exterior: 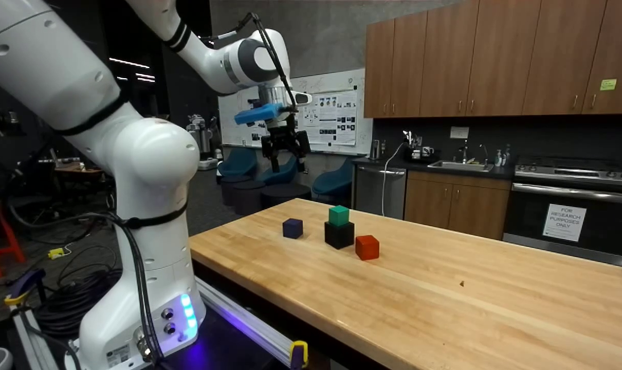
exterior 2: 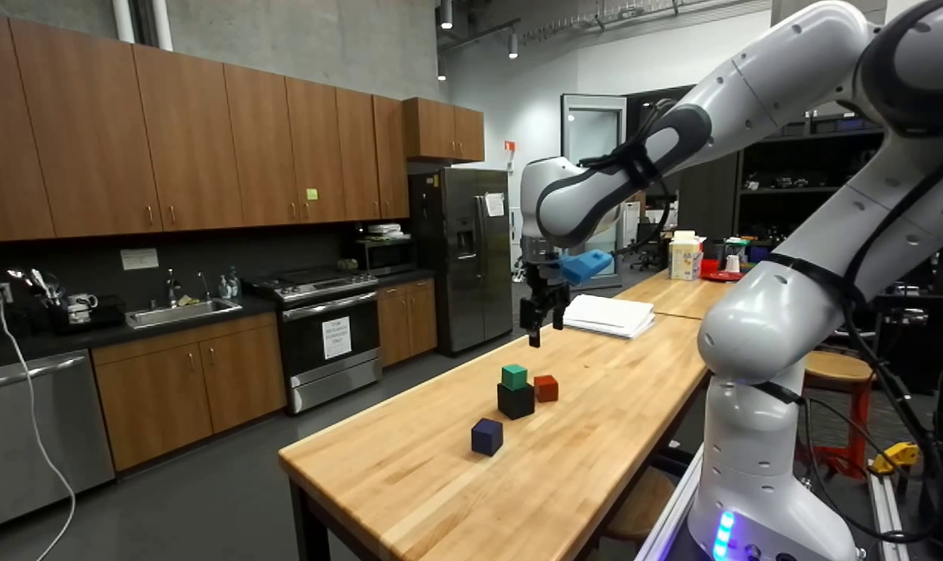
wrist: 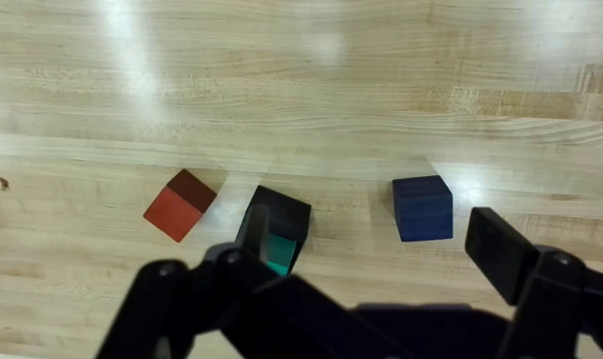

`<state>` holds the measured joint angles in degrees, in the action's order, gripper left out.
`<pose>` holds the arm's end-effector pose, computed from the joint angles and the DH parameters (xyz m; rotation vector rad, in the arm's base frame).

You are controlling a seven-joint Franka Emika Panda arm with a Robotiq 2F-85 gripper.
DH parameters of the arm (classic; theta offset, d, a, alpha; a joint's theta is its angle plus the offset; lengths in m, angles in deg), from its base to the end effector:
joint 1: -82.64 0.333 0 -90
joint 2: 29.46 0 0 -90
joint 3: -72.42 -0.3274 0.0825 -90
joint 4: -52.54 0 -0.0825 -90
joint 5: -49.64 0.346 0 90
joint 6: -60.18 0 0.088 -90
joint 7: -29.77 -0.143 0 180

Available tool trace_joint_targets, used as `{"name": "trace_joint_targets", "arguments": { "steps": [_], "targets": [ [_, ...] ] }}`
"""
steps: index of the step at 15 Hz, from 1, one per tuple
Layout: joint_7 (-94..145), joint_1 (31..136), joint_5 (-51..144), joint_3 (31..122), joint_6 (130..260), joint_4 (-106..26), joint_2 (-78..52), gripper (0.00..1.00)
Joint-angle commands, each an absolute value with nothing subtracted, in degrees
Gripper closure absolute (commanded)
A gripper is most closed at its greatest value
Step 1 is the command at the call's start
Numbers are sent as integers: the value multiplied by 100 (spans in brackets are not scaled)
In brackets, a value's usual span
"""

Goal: Put the green cube on the table

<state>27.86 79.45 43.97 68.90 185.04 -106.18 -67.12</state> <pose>0.3017 -0.0063 0.3981 3.0202 0.0224 0.0997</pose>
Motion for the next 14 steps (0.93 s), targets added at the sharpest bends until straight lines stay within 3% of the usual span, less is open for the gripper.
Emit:
{"name": "trace_joint_targets", "arguments": {
  "steps": [1,14],
  "targets": [
    [2625,7762,4260,7039,18830,-10427,-6077,0],
    [2601,7640,4358,7425,19874,-9772,-4451,0]
  ]
}}
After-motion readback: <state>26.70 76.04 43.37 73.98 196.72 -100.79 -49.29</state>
